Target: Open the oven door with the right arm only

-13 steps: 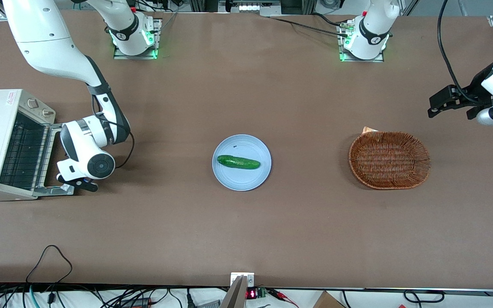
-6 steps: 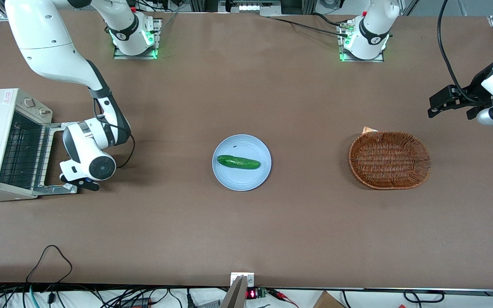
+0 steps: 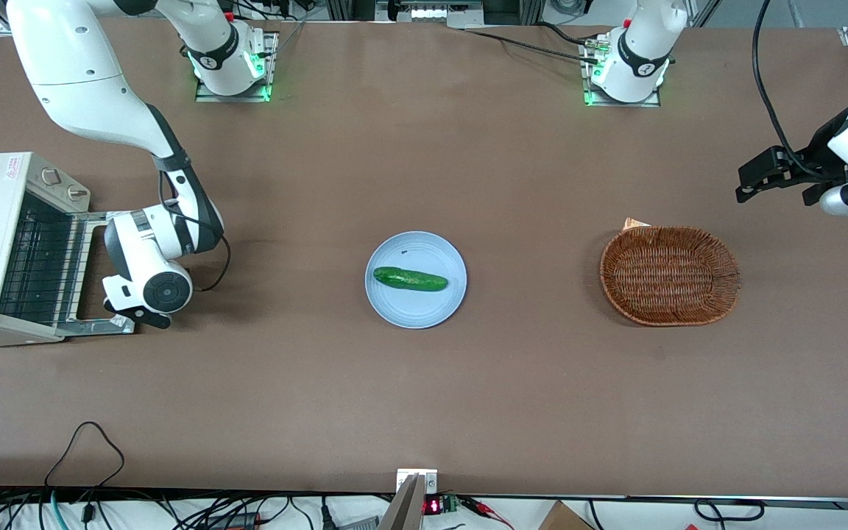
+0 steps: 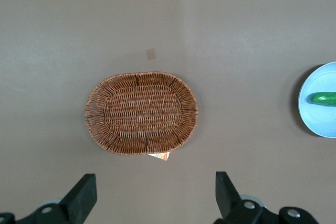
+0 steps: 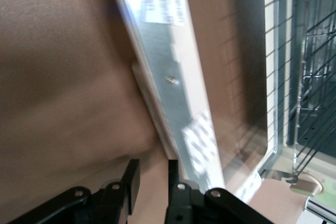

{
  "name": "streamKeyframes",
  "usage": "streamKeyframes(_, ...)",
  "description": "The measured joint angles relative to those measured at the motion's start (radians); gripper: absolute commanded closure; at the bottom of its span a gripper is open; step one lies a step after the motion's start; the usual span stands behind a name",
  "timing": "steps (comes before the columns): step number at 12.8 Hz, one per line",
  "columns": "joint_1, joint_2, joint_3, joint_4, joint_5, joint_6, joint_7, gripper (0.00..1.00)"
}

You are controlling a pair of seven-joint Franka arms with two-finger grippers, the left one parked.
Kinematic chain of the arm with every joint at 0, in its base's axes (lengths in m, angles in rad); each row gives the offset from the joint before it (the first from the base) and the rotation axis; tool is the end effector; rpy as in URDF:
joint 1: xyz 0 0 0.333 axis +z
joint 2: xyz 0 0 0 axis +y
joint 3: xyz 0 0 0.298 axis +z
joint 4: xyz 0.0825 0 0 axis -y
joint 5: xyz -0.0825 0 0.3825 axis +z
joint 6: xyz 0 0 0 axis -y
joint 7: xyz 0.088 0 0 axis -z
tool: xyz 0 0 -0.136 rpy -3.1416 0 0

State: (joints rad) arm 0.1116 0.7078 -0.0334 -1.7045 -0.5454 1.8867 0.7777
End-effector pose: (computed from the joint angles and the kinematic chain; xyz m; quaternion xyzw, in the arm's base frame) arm 0.5945 -0.0062 0.1250 0.9216 -0.1783 -0.1299 0.3193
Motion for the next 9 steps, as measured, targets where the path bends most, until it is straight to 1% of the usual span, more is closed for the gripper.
streamKeyframes(1, -0.001, 0.0, -0.002, 0.018, 0.042, -0.005, -0.022, 0.71)
streamKeyframes(3, -0.005, -0.005, -0.006, 0.068, 0.164, -0.031, -0.079, 0.59)
streamKeyframes(4, -0.007, -0.011, -0.008, 0.096, 0.222, -0.056, -0.111, 0.37)
streamKeyframes(5, -0.008, -0.018, -0.009, 0.131, 0.275, -0.097, -0.14, 0.01)
streamKeyframes(6, -0.009, -0.025, -0.011, 0.17, 0.317, -0.144, -0.161, 0.0)
streamKeyframes(9, -0.018, -0.049, -0.013, 0.284, 0.415, -0.294, -0.189, 0.0)
